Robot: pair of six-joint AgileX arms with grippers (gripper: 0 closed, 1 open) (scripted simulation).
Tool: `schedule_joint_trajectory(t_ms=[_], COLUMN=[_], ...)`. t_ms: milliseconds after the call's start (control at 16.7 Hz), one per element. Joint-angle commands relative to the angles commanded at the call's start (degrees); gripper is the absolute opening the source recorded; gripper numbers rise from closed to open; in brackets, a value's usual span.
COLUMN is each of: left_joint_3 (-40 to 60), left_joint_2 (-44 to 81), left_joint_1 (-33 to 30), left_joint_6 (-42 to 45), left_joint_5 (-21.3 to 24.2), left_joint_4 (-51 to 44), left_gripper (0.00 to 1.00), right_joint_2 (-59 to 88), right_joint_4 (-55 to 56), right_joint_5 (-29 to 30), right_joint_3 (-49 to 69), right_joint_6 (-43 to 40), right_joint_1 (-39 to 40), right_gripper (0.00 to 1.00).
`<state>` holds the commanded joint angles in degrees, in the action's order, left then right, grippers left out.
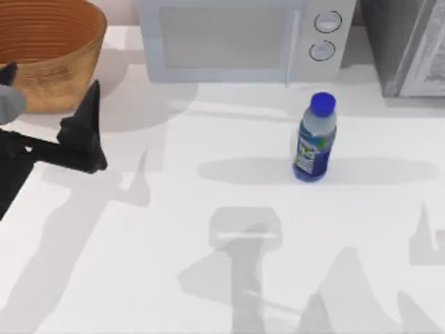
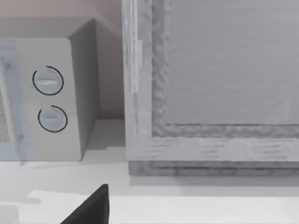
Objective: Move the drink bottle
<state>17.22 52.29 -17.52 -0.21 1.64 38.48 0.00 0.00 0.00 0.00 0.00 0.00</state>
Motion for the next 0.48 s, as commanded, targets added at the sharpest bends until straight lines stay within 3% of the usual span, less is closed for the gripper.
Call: schedule_joint_trajectory(t_ms=[480], left_joint_3=[14.0], left_joint_2=[53.8], left_joint_1=[-15.5], left_joint_6=[0.2], left_joint_5=[1.5], left_joint_4=[32.6], left_gripper=[1.00], right_joint_2=[0.0], right_joint_4=[0.0], right_joint_5=[0.0], right_joint_3=[0.0], right_joint_6=[0.0], right_joint_1=[0.0], right_gripper=[1.00])
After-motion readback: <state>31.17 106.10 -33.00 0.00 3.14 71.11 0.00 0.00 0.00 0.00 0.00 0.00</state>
